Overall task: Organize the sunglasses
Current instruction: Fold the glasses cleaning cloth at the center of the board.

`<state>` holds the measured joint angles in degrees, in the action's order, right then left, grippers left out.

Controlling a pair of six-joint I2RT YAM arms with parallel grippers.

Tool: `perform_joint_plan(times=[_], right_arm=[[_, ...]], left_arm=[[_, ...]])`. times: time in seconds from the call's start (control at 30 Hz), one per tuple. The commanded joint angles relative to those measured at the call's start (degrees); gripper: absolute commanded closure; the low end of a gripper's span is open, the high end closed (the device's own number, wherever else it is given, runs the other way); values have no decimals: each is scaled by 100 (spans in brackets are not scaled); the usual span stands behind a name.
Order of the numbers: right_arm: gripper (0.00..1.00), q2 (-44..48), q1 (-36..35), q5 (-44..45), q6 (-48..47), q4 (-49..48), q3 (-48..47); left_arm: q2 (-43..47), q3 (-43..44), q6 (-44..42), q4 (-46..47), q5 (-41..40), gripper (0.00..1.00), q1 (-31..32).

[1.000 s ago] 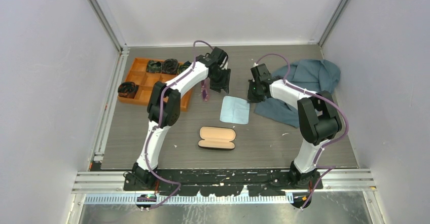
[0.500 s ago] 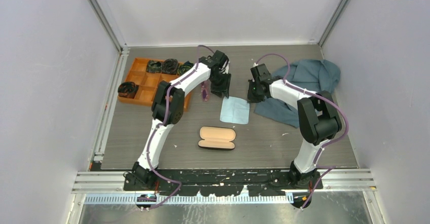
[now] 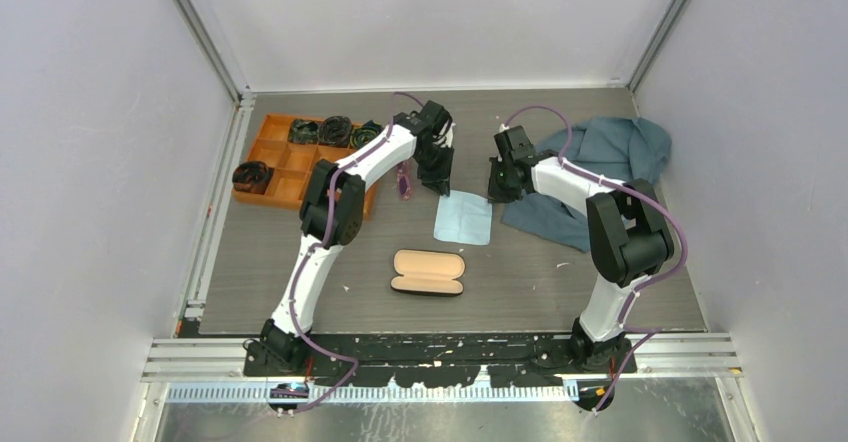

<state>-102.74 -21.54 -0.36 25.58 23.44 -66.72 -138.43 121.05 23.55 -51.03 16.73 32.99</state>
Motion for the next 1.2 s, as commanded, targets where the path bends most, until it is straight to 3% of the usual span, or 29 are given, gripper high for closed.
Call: perform_joint_plan(times=[0.0, 0.17, 0.33, 0.47, 1.17], right_arm=[[100, 69, -21, -17, -75, -82, -105], [100, 74, -27, -8, -71, -77, -112], [99, 74, -23, -12, -71, -68, -113], [99, 78, -25, -8, -80, -66, -113], [100, 68, -21, -17, -71, -39, -149]], left_arm=[[30, 112, -9, 40, 111, 83, 1], [84, 94, -10, 38, -2, 87, 0], [183, 18, -16, 107, -292, 66, 5], [148, 51, -75, 137, -337, 61, 4], [-353, 484, -290, -108, 18, 63, 9]])
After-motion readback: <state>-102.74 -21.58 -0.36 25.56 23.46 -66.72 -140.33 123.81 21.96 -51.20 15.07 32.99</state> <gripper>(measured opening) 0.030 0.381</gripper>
